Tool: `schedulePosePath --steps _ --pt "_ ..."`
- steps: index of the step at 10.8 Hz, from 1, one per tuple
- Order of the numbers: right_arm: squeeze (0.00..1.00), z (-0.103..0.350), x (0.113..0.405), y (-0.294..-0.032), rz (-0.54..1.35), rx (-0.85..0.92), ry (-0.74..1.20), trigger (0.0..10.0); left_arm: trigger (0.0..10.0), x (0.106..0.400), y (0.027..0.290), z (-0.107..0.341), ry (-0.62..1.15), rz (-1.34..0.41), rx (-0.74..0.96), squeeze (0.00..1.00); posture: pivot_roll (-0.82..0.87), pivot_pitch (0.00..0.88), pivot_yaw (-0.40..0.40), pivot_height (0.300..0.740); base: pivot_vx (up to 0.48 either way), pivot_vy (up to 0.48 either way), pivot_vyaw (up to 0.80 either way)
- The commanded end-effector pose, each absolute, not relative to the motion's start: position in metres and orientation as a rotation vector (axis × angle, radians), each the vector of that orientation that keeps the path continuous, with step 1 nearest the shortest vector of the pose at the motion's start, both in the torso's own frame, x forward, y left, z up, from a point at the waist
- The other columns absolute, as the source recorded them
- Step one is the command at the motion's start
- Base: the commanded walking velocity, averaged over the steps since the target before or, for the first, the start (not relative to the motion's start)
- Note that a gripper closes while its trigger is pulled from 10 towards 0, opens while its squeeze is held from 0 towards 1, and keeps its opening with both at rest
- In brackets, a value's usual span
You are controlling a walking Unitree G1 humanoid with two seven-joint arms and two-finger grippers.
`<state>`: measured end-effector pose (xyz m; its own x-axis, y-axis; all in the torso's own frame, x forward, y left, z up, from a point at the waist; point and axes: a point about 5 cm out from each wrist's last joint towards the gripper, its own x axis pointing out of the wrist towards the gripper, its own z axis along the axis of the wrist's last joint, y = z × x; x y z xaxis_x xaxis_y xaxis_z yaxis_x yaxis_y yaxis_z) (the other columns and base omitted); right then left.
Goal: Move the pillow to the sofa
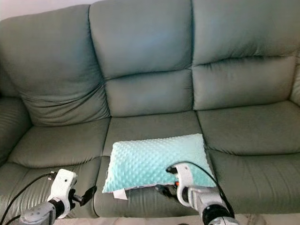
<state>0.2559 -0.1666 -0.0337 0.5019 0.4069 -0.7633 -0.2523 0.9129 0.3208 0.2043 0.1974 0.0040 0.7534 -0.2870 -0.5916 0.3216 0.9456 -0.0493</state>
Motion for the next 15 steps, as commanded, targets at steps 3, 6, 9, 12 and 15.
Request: schedulePosePath --steps 3,6,9,12,15 --pt "0.00 -0.040 0.253 -0.156 0.400 0.188 0.966 10.0 10.0 0.198 0.205 0.008 0.660 -0.319 0.094 0.00 -0.13 0.143 0.174 0.740 0.000 0.000 0.00" --pt "0.00 -0.036 0.261 -0.160 0.354 -0.008 0.867 10.0 10.0 0.198 0.206 0.010 0.664 -0.315 0.111 0.00 -0.12 0.153 0.183 0.740 0.000 0.000 0.00" --pt "0.00 -0.019 0.283 -0.169 0.255 -0.060 0.748 10.0 10.0 0.200 0.208 0.012 0.656 -0.300 0.126 0.00 -0.11 0.159 0.185 0.740 0.000 0.000 0.00" --pt "0.00 -0.011 0.292 -0.175 0.196 -0.067 0.697 10.0 10.0 0.200 0.208 0.013 0.655 -0.297 0.132 0.00 -0.11 0.162 0.186 0.740 0.000 0.000 0.00" --pt "0.00 -0.003 0.300 -0.163 0.242 0.027 0.647 10.0 10.0 0.201 0.210 0.015 0.648 -0.285 0.135 0.00 -0.11 0.164 0.178 0.740 0.000 0.000 0.00"
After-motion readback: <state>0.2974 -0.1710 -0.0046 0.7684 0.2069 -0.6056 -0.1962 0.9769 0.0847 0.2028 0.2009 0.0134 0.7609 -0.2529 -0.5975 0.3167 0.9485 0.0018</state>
